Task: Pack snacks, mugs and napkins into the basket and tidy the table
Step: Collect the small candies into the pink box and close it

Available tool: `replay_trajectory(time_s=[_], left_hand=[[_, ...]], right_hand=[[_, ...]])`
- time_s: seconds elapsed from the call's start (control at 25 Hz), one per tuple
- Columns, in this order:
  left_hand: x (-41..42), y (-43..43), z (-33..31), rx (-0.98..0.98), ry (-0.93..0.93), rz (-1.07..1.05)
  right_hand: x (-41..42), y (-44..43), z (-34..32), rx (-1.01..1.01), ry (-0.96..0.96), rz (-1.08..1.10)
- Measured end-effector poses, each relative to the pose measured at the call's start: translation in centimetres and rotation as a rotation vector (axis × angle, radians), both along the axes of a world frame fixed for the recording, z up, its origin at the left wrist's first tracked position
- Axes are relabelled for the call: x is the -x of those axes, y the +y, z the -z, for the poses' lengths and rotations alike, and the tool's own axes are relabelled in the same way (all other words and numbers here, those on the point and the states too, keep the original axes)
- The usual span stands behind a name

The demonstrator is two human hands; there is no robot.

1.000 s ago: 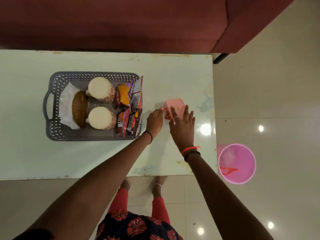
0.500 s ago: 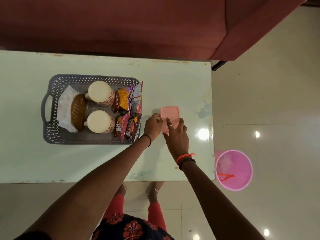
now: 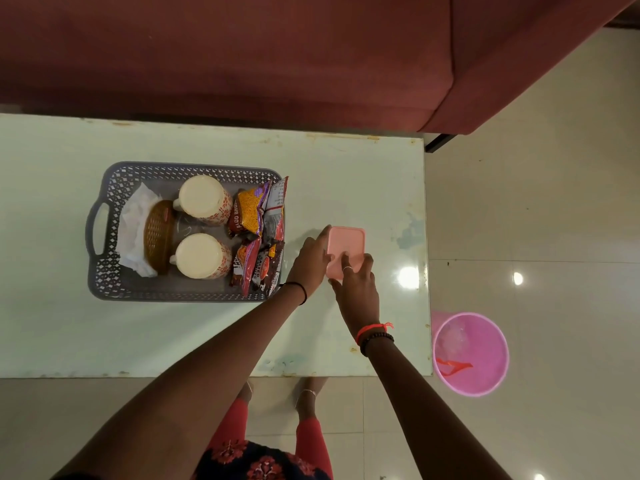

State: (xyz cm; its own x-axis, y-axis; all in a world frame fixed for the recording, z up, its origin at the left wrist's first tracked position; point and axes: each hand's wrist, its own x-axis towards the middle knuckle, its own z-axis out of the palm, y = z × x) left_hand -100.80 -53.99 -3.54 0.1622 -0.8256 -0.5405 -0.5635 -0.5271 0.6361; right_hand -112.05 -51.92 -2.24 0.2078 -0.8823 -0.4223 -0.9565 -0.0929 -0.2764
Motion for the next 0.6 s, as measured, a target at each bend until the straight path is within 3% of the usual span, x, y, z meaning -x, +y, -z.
replay_trajectory(time_s=[0.12,0.24,0.6], left_hand=[[0.0,0.3,-0.2,0.149,-0.324,0.309],[-0.2,0.7,-0.4,0.158,-0.347,0.549],[1.7,0.9,-2.3,0.056,-0.351,0.412]], right_hand=[[-0.1,-0.5,-0.2,-0.028,-0.002,0.0],[0.5,-1.0,-0.3,-0.046,-0.023,0.011],[1.2,-2.0,-0.7,-0.078,-0.09,0.043]])
